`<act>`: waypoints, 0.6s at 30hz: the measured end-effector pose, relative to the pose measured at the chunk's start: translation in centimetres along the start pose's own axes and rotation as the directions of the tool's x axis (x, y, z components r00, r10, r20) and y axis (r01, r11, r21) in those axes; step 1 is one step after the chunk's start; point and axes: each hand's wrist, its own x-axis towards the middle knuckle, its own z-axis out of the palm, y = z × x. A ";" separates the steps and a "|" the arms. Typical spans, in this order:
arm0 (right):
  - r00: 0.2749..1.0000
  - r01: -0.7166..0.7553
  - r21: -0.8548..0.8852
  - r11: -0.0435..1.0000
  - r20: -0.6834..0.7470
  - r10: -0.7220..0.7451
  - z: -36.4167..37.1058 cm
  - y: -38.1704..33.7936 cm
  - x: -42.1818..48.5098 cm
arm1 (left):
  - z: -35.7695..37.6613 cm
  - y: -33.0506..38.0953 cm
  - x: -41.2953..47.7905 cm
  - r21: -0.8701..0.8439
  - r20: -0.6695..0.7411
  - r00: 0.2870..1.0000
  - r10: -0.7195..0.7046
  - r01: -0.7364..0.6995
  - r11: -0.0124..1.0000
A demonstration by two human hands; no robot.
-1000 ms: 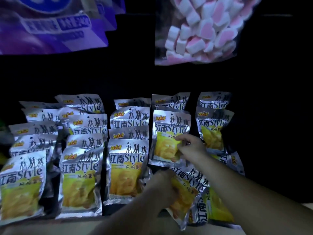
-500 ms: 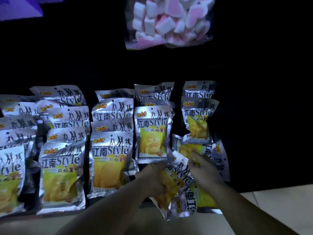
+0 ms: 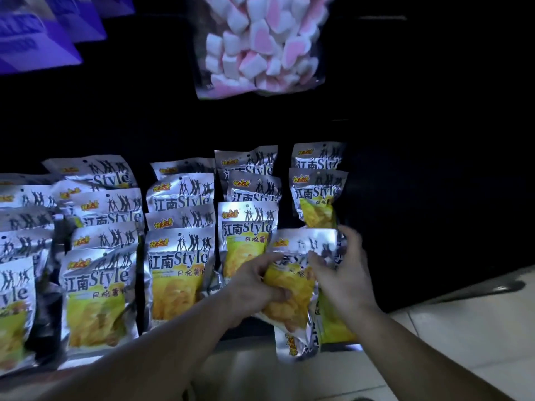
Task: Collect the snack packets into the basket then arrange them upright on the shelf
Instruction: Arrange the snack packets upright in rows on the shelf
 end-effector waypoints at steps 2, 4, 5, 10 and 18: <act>0.996 -0.022 0.040 0.999 0.084 0.019 1.0 -1.1 -1.1 | -0.3 0.1 -1.1 -0.036 -0.110 0.992 0.054 -0.058 0.998; 0.979 -0.042 0.047 0.998 0.201 0.032 2.6 -1.4 -1.7 | -0.9 -0.5 -1.9 0.017 -0.211 0.973 0.096 -0.094 0.995; 0.965 -0.065 0.047 0.997 0.257 0.051 3.5 -1.4 -1.9 | -1.3 -0.9 -2.2 0.052 -0.246 0.963 0.110 -0.100 0.994; 0.943 -0.182 0.015 0.983 0.285 0.170 7.6 -0.8 -1.2 | -3.5 -2.8 -1.8 0.158 -0.259 0.959 0.113 -0.073 0.985; 0.956 -0.025 -0.184 0.983 0.282 0.077 9.9 0.1 2.4 | -4.3 -2.3 0.9 0.498 -0.312 0.937 0.160 0.018 0.867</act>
